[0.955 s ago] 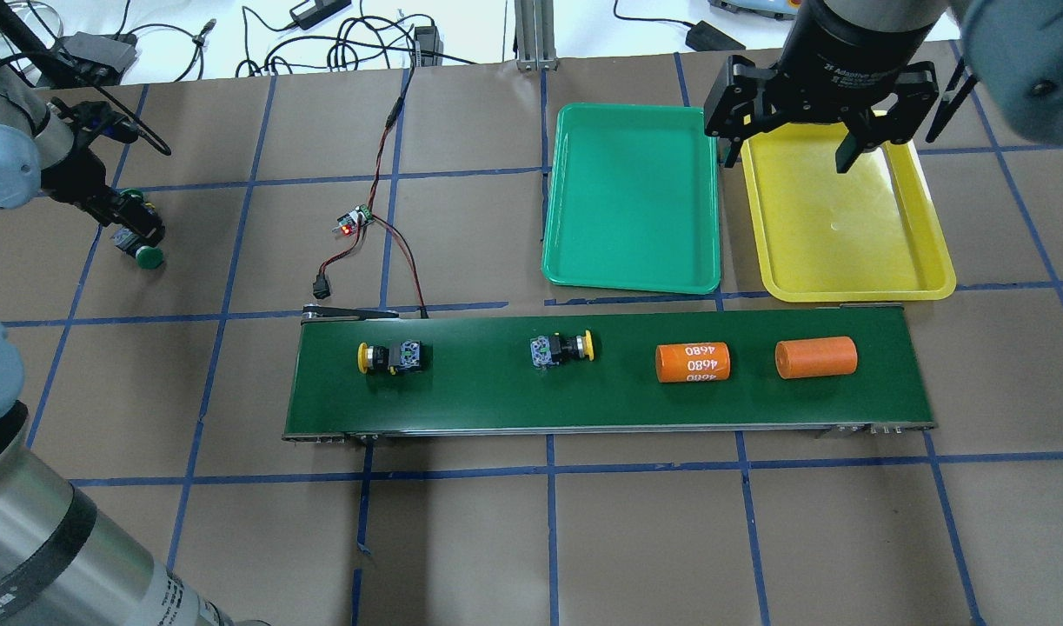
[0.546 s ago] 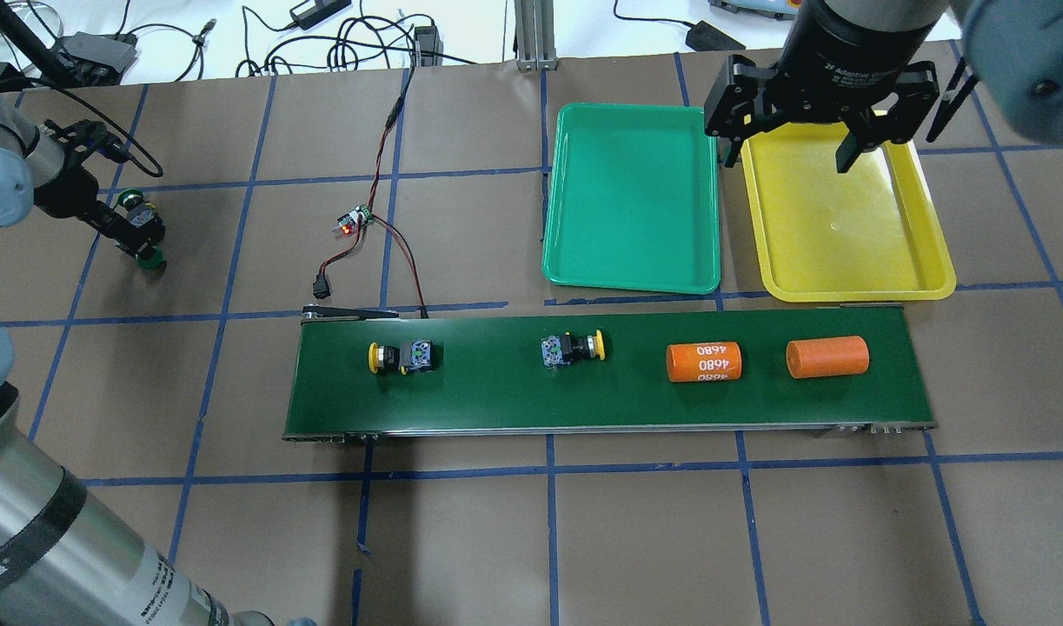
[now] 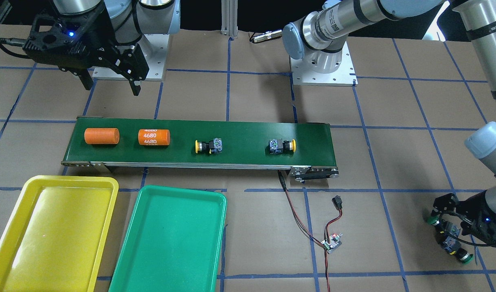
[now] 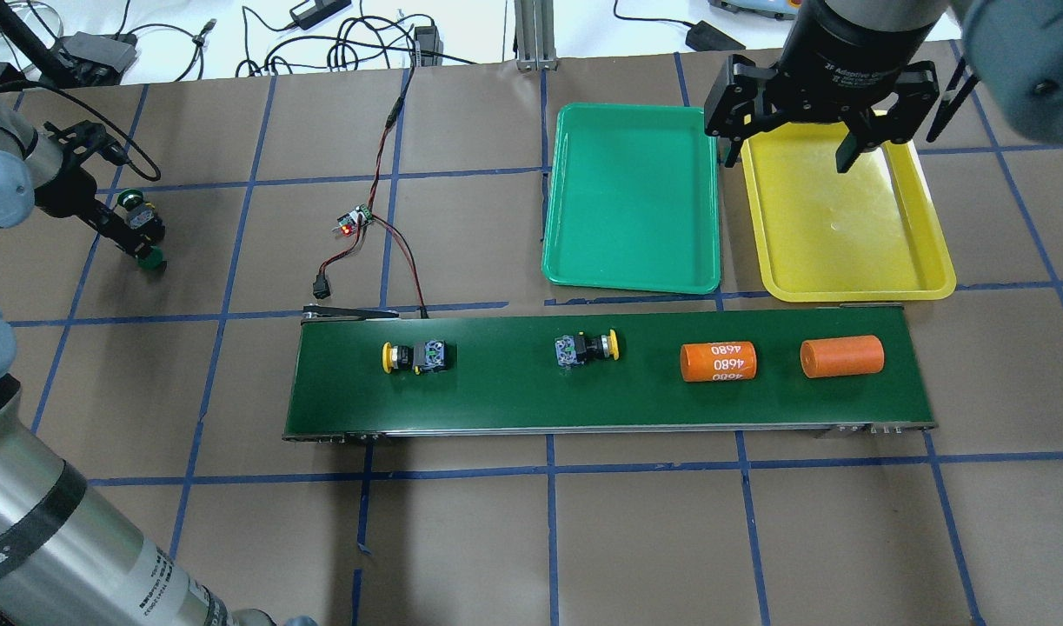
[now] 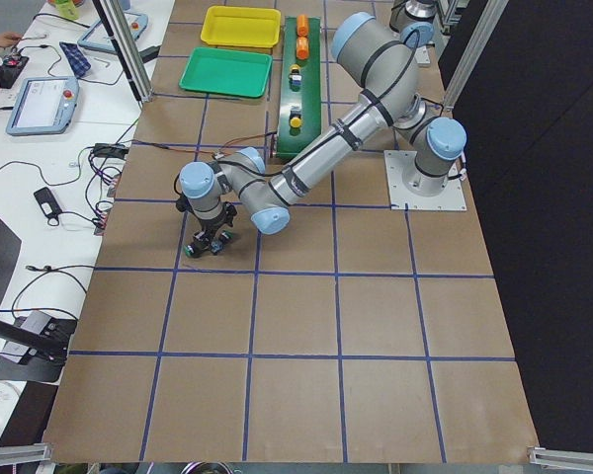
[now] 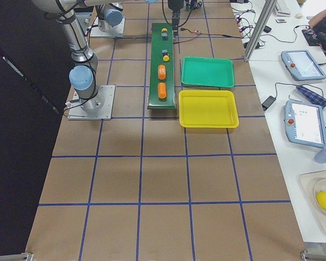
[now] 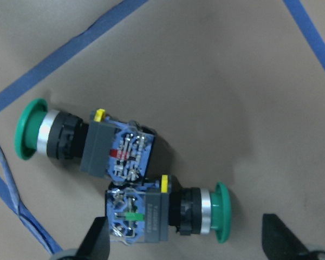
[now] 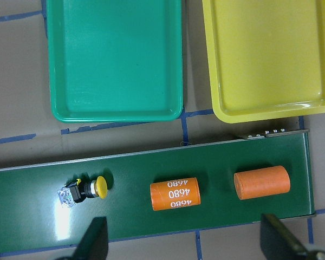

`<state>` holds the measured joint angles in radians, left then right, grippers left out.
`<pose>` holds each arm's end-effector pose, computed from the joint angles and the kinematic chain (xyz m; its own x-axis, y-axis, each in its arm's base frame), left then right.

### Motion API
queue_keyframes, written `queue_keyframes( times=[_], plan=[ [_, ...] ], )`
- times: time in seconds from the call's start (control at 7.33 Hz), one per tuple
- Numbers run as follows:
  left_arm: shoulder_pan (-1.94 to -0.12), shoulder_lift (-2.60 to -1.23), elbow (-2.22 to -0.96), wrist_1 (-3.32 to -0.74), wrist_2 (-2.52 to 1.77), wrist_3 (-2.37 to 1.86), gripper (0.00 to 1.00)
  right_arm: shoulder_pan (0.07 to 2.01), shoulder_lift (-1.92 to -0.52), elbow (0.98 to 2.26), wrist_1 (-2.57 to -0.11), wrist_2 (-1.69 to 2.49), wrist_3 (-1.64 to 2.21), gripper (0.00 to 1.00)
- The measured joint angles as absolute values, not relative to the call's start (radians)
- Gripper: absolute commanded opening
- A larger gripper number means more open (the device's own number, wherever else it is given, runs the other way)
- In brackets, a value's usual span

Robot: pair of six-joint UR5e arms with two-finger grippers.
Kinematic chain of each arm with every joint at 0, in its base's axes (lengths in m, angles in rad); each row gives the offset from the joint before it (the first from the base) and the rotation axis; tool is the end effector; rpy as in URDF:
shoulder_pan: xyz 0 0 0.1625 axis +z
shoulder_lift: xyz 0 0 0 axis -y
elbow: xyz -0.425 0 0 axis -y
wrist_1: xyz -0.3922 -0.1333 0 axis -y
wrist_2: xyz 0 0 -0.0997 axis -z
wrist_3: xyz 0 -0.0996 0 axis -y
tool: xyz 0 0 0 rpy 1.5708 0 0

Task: Sort buttons by color to trays
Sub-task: 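Grasp a green-capped push button with the left gripper, then place the green-capped button on the belt and open the left gripper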

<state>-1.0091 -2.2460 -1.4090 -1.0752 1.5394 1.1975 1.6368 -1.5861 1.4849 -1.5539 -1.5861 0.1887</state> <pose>0.2601 -0.6695 0.2003 -0.8043 0.5936 0.0280 0.5932 0.8047 -0.0227 0.1639 -0.4817 0.5362 -0.9924 0.1230 -0.0008 0.1226 0.9888 -0.0856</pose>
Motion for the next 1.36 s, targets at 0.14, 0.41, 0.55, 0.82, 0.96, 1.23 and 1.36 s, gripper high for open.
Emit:
queue_keyframes(
  times=[0.14,0.41,0.55,0.82,0.96,1.23,1.36],
  plan=[
    [-1.008,-2.254,-1.404,-1.07,1.539,1.205,1.0,1.637,-1.586,1.485,-1.554,-1.586,0.189,1.0],
    [-1.006,-2.267,-1.407,-1.068,1.538,1.208,1.0,1.637,-1.586,1.485,-1.554,-1.586,0.189,1.0],
    [-1.005,-2.27,-1.41,-1.068,1.538,1.207,1.0,1.637,-1.586,1.485,-1.554,-1.586,0.189,1.0],
    [-1.005,-2.276,-1.41,-1.068,1.536,1.201,0.3,1.637,-1.586,1.485,-1.554,-1.586,0.189,1.0],
    [-1.005,-2.273,-1.415,-1.071,1.533,1.193,0.09,1.637,-1.586,1.485,-1.554,-1.586,0.189,1.0],
    [-1.017,-2.215,-1.477,-1.098,1.536,1.125,0.08,1.637,-1.586,1.485,-1.554,-1.586,0.189,1.0],
    [-1.031,-2.141,-1.537,-1.139,1.537,1.044,0.08,1.637,-1.586,1.485,-1.554,-1.586,0.188,1.0]
  ],
)
